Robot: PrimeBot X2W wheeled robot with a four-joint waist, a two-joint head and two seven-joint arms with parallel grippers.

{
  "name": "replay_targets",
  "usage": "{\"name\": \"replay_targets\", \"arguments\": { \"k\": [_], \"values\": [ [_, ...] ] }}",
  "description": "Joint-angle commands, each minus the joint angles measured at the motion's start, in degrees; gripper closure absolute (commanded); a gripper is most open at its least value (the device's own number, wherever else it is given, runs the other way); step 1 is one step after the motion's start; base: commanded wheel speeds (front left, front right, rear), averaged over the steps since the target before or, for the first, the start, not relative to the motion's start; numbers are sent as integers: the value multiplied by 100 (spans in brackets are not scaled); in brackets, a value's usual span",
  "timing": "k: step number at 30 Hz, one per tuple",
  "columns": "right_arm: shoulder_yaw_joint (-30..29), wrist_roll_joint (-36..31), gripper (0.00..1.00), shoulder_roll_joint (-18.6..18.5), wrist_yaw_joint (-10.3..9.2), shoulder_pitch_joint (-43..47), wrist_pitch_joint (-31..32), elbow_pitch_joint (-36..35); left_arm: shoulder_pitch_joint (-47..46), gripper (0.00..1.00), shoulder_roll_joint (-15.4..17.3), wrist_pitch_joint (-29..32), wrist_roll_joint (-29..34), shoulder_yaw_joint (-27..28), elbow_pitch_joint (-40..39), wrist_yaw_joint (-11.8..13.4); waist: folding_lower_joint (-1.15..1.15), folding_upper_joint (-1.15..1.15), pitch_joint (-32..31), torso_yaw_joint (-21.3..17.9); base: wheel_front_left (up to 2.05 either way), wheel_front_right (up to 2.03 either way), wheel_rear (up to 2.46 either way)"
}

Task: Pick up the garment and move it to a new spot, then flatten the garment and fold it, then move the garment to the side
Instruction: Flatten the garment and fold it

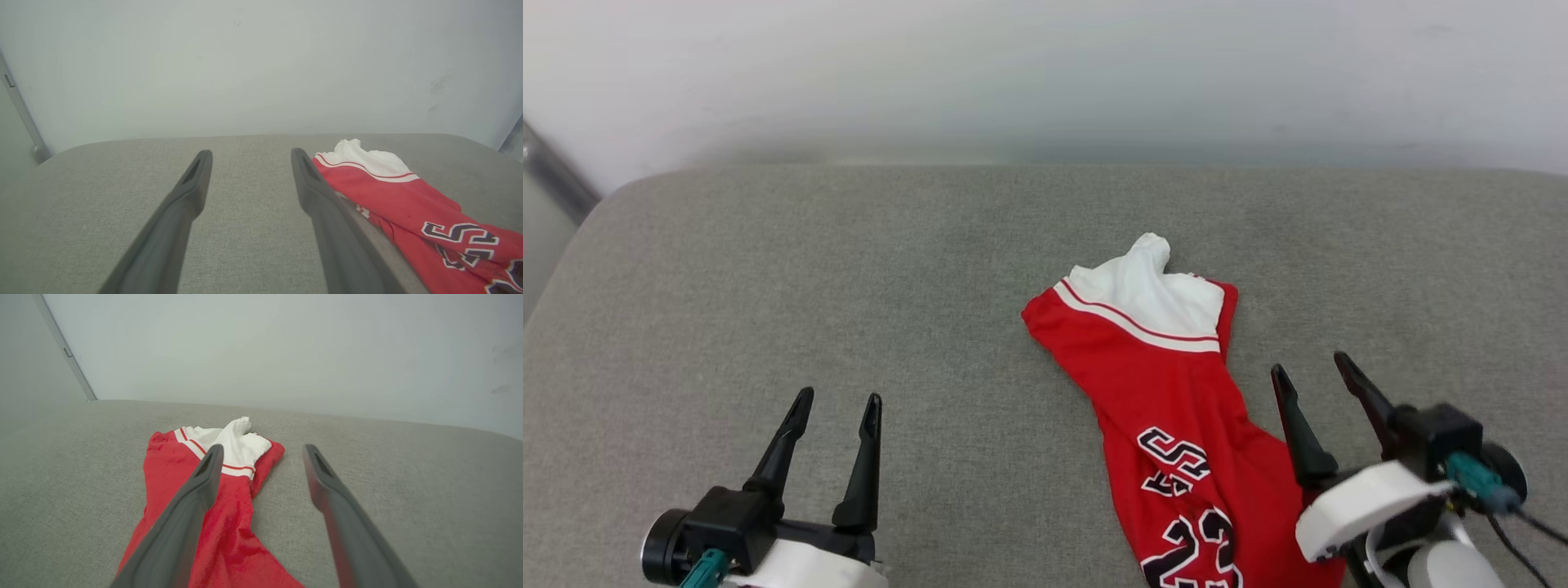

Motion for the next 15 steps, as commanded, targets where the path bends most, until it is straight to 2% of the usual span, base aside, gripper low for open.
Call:
{"name": "replay_targets", "arguments": {
  "k": [1, 4, 9, 15],
  "values": [
    [91, 50, 0, -132, -1, -283, 319, -107, -139, 0, -72, -15, 66, 22, -40, -73, 0, 0, 224, 191, 0, 0, 0],
    [255, 232, 0, -461, -3, -775, 1275, -194, -310, 0, -186, -15, 141, 32, -51, -141, 0, 0, 473, 376, 0, 0, 0],
    [682, 683, 0, -1089, -2, -1934, 3345, -3, -568, 0, -340, -15, 208, -54, 17, -225, 0, 0, 892, 741, 0, 0, 0],
    [901, 1313, 0, -1348, -3, -3227, 5299, 634, -837, 0, -483, -15, 223, -247, 158, -260, 0, 0, 1257, 1211, 0, 0, 0]
  ]
}}
